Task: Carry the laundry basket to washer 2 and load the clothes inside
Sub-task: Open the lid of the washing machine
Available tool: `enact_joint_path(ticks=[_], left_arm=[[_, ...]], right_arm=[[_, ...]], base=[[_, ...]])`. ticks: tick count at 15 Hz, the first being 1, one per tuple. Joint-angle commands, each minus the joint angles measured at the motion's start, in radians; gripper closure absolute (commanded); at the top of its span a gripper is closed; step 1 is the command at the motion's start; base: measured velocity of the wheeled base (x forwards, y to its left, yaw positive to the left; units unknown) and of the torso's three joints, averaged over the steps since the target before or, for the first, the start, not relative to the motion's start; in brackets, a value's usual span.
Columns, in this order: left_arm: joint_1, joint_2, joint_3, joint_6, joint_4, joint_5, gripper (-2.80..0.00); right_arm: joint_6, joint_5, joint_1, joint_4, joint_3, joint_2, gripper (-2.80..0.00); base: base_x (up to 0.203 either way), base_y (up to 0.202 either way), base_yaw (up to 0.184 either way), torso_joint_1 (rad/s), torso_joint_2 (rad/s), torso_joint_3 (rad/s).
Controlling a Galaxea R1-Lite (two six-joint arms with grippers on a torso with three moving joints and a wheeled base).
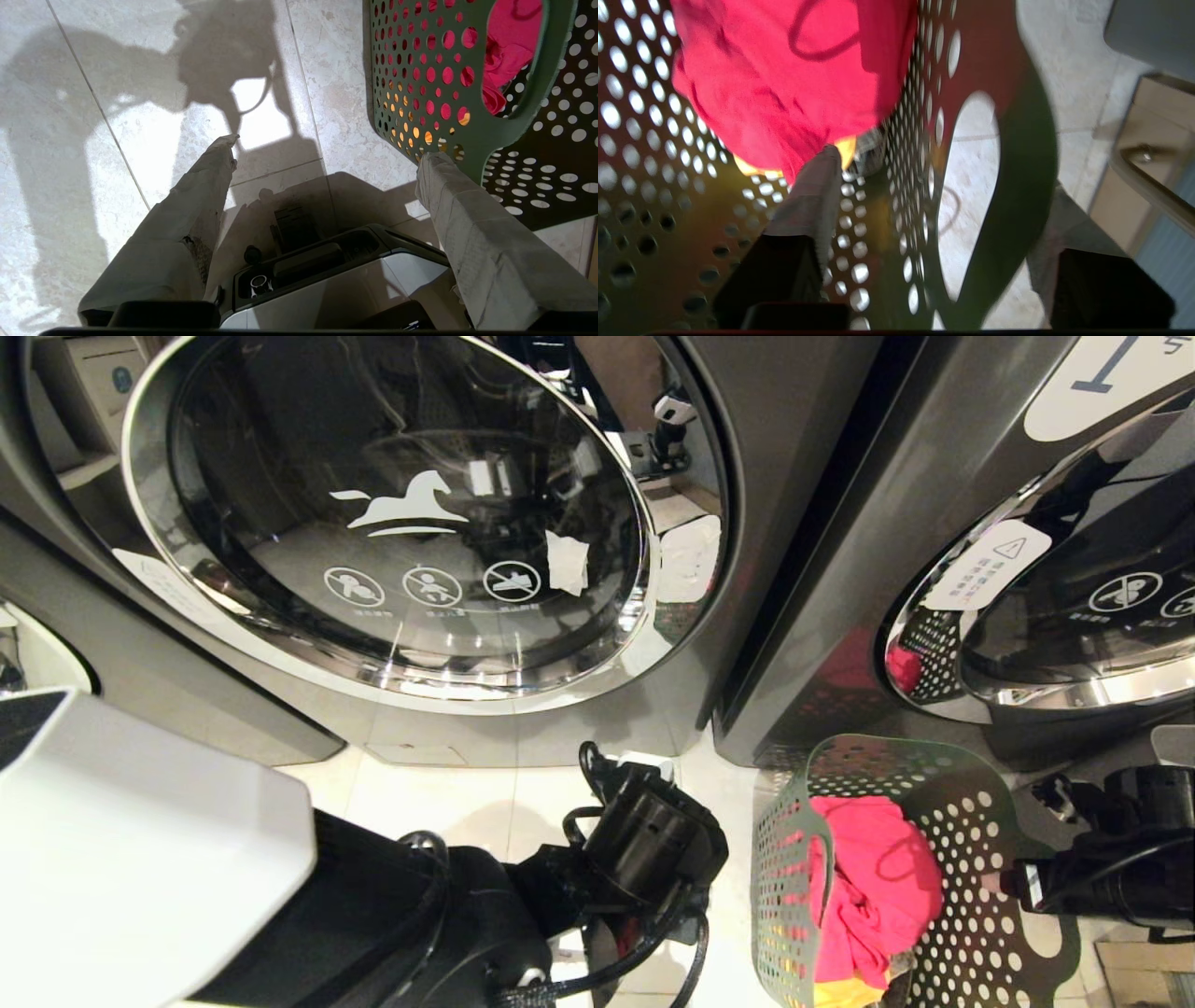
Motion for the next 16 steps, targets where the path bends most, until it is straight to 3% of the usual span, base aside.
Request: enact_joint_path(ticks=[1,5,6,7,8,12,16], left_arm=[[0.012,-0.101,0.057,-0.003,-0.002,0.003,-2.8],[0.096,-0.326,0.198,-0.002,-0.008,-0.014,-2.8],[0.137,-0.399,0.235,0.0,-0.009,-0.019,-2.8],[0.195,-0.475,0.28,0.006,-0.009,-0.024,-2.8],[0.249,-0.526,0.33,0.012,-0.01,-0.028,0.0],[0.504,-0.69,0.497,0.03,-0.01,-0.026,0.0],[0.858,-0.875,0.691,0.059,-0.034,-0.029,0.0]], right_arm=[[-0.012,-0.009,-0.002,0.0,0.06,-0.102,-2.8],[-0.022,-0.023,-0.003,0.012,0.182,-0.369,-2.8],[-0.022,-0.023,-0.002,0.023,0.202,-0.44,-0.77],[-0.022,-0.022,-0.001,0.049,0.217,-0.509,0.0],[-0.022,-0.019,0.003,0.076,0.229,-0.551,0.0],[-0.018,0.033,0.104,0.201,0.252,-0.79,0.0],[-0.002,0.106,0.242,0.271,0.343,-0.938,0.0]], base=[[0.0,0.0,0.0,0.0,0.0,0.0],[0.0,0.0,0.0,0.0,0.0,0.0],[0.0,0.0,0.0,0.0,0.0,0.0],[0.0,0.0,0.0,0.0,0.0,0.0],[0.0,0.0,0.0,0.0,0.0,0.0],[0.0,0.0,0.0,0.0,0.0,0.0],[0.0,0.0,0.0,0.0,0.0,0.0]])
